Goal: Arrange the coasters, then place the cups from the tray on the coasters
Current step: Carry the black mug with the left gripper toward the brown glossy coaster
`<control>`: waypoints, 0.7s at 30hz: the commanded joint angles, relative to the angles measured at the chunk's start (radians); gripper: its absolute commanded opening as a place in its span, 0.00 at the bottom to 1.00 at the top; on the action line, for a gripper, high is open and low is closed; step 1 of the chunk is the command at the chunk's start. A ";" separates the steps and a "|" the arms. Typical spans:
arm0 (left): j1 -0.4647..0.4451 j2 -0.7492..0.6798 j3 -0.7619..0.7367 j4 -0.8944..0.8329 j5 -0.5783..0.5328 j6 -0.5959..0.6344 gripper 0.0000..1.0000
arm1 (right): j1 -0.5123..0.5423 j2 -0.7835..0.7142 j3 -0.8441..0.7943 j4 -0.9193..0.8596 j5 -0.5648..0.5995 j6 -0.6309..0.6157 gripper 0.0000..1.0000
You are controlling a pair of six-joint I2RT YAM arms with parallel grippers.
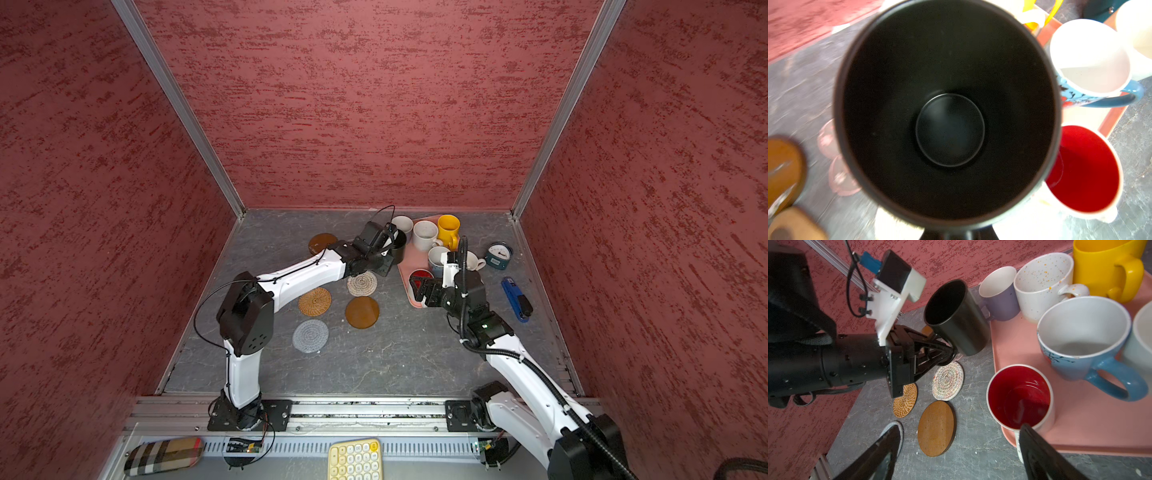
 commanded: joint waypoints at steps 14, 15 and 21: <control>0.161 -0.308 -0.287 0.111 -0.073 -0.090 0.00 | 0.156 0.284 0.126 0.165 -0.010 0.019 0.90; 0.174 -0.314 -0.297 0.115 -0.071 -0.093 0.00 | 0.162 0.306 0.138 0.174 -0.009 0.017 0.90; 0.233 -0.306 -0.318 0.120 -0.092 -0.093 0.00 | 0.188 0.431 0.221 0.216 -0.023 0.011 0.91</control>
